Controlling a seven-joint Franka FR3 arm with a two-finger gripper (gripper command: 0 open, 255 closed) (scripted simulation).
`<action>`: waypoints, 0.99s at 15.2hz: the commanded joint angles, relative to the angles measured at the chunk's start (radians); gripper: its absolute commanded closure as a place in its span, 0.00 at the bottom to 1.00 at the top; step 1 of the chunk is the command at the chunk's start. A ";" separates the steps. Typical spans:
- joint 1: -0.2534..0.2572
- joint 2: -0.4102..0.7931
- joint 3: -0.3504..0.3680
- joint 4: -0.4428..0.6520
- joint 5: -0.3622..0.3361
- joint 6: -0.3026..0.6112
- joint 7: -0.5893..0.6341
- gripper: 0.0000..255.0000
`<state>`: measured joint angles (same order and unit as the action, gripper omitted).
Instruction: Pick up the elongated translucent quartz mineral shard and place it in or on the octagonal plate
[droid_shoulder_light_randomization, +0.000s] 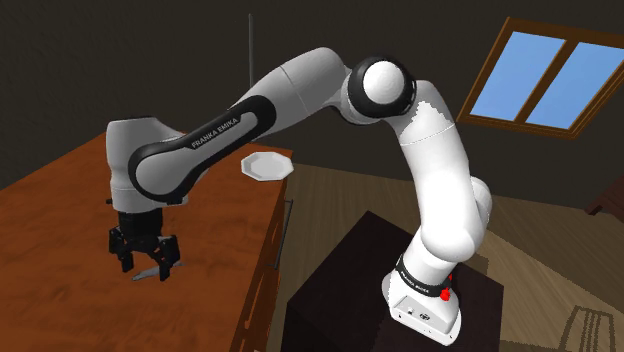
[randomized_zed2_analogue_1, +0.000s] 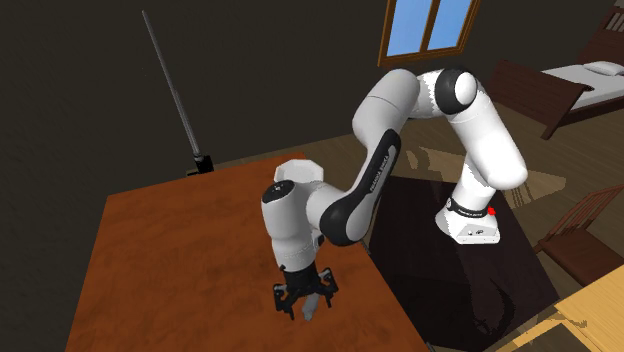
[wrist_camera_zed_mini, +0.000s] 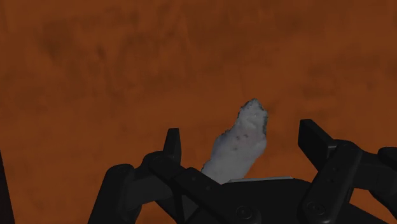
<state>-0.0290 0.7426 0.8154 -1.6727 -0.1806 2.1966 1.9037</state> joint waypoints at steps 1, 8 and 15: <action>0.004 0.004 -0.002 0.000 -0.002 0.005 0.001 0.00; 0.004 0.004 -0.002 0.000 -0.002 0.005 0.001 1.00; 0.003 0.003 -0.002 -0.002 -0.002 0.006 0.002 1.00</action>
<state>-0.0260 0.7456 0.8137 -1.6741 -0.1825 2.2021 1.9053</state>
